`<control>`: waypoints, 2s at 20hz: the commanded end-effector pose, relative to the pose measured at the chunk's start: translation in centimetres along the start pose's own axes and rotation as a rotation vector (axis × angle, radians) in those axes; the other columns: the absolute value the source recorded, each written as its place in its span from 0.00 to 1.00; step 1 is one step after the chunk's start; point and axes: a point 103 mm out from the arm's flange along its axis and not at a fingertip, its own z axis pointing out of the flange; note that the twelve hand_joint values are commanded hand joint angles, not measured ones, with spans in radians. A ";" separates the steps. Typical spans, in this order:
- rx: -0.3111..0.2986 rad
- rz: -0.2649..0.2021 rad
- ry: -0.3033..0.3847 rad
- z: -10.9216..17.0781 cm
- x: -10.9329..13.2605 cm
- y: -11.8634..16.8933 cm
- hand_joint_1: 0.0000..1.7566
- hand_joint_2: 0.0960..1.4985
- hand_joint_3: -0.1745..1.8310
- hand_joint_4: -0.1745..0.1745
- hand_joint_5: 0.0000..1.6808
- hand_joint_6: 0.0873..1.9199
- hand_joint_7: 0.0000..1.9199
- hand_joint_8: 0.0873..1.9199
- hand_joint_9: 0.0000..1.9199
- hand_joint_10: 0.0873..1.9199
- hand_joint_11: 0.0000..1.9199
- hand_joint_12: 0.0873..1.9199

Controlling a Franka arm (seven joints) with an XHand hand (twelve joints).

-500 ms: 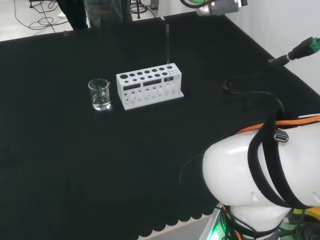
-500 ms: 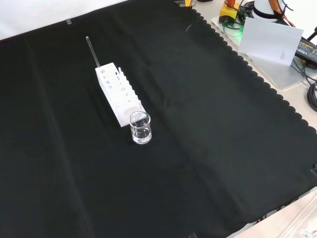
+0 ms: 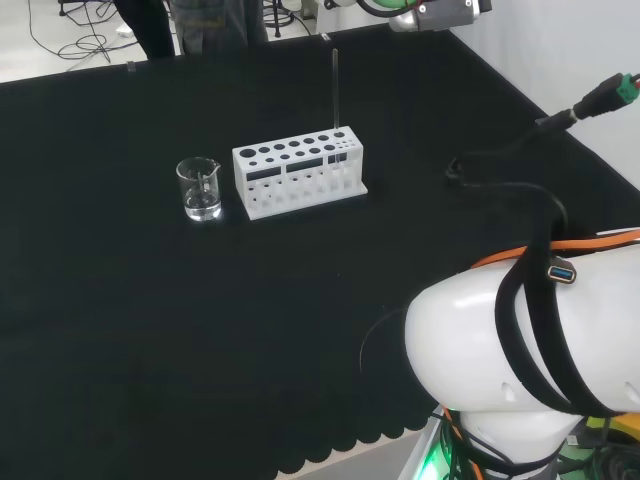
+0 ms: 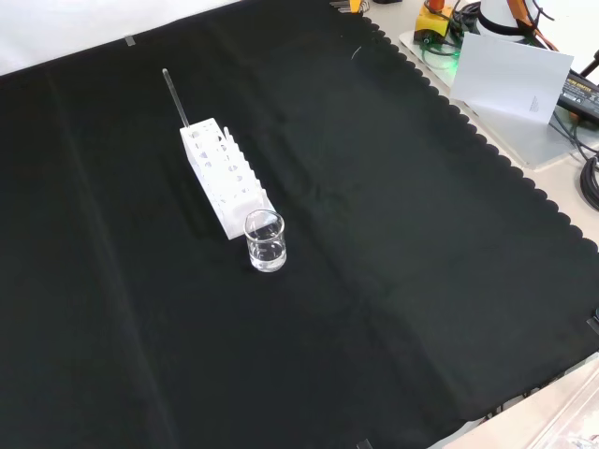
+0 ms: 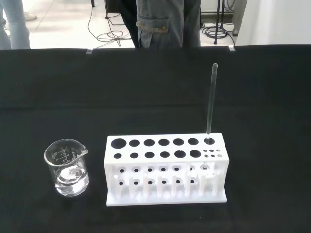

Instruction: Take the glass rod from the white test tube rack.

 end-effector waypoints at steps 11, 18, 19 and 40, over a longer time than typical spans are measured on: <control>0.007 0.015 0.019 0.8 -0.6 0.2 0.35 0.54 0.35 0.23 0.04 0.00 0.00 0.38 0.08 0.44 0.05 0.75; 0.047 0.011 0.038 1.7 -1.9 2.7 0.35 0.54 0.35 0.22 0.05 0.00 0.02 0.40 0.10 0.44 0.08 0.75; 0.042 0.011 0.040 2.0 -2.3 3.3 0.35 0.54 0.35 0.22 0.05 0.00 0.03 0.40 0.11 0.44 0.08 0.75; 0.044 -0.006 0.071 4.4 -7.0 14.5 0.34 0.56 0.35 0.19 0.09 0.00 0.08 0.41 0.23 0.41 0.21 0.71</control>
